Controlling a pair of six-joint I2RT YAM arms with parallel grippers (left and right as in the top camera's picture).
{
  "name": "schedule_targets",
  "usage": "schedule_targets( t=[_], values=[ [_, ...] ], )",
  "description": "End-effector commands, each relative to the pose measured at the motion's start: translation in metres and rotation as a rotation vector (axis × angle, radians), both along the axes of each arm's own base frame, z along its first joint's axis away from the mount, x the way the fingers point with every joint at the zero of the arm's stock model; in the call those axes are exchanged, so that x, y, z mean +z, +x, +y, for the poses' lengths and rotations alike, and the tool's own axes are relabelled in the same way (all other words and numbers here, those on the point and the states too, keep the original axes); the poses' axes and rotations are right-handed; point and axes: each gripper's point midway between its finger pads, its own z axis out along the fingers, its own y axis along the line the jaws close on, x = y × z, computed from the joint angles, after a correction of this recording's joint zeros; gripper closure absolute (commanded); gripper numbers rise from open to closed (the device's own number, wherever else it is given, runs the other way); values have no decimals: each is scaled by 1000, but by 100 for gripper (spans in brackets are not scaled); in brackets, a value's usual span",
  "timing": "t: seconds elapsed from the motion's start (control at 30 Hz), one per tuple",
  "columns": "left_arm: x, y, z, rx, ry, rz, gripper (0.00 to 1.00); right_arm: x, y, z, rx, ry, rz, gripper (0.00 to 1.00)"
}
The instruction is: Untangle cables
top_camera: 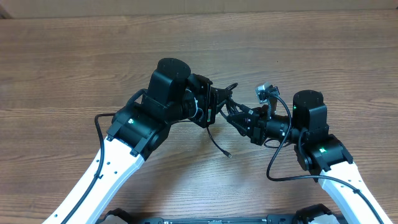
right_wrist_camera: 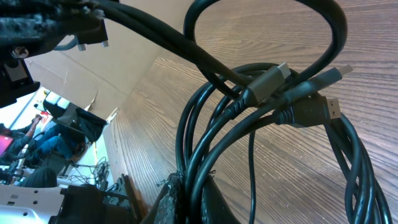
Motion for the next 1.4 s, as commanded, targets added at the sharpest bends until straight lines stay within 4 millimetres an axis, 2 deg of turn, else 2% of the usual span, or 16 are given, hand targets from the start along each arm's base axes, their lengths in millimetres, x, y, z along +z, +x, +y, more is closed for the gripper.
schedule_targets(
  t=[0.0, 0.1, 0.23, 0.33, 0.57, 0.73, 0.93, 0.97, 1.03, 1.07, 1.1, 1.37],
  values=[
    [16, -5, 1, -8, -30, -30, 96, 7, 1, 2, 11, 6, -22, 96],
    [12, -4, 4, -2, 2, -45, 96, 5, 4, 0, -10, -5, -25, 96],
    [-11, 5, 25, 99, 125, -22, 96, 4, 7, -2, -30, -13, -24, 96],
    [-32, 11, 53, 217, 262, 4, 96, 3, 9, -3, -46, -20, -24, 96],
    [-59, 11, 101, 379, 488, 39, 96, 5, 11, -3, -49, -19, -35, 96],
    [-76, -3, 133, 413, 668, 75, 96, 5, 17, -6, -96, -14, -14, 96],
    [-93, -31, 177, 432, 908, 152, 96, 12, 21, -5, -119, 20, -3, 96],
    [-95, -35, 184, 434, 947, 165, 92, 14, 22, -5, -122, 27, -5, 96],
    [-97, -42, 191, 433, 987, 182, 75, 15, 23, -5, -125, 34, -5, 96],
    [-98, -45, 195, 428, 1007, 194, 51, 17, 23, -5, -126, 37, -8, 96],
    [-99, -50, 198, 420, 1027, 210, 0, 18, 24, -5, -126, 39, -13, 96],
    [-98, -48, 196, 265, 1106, 134, 1, 18, 24, -5, -127, 41, -11, 96]
  ],
)
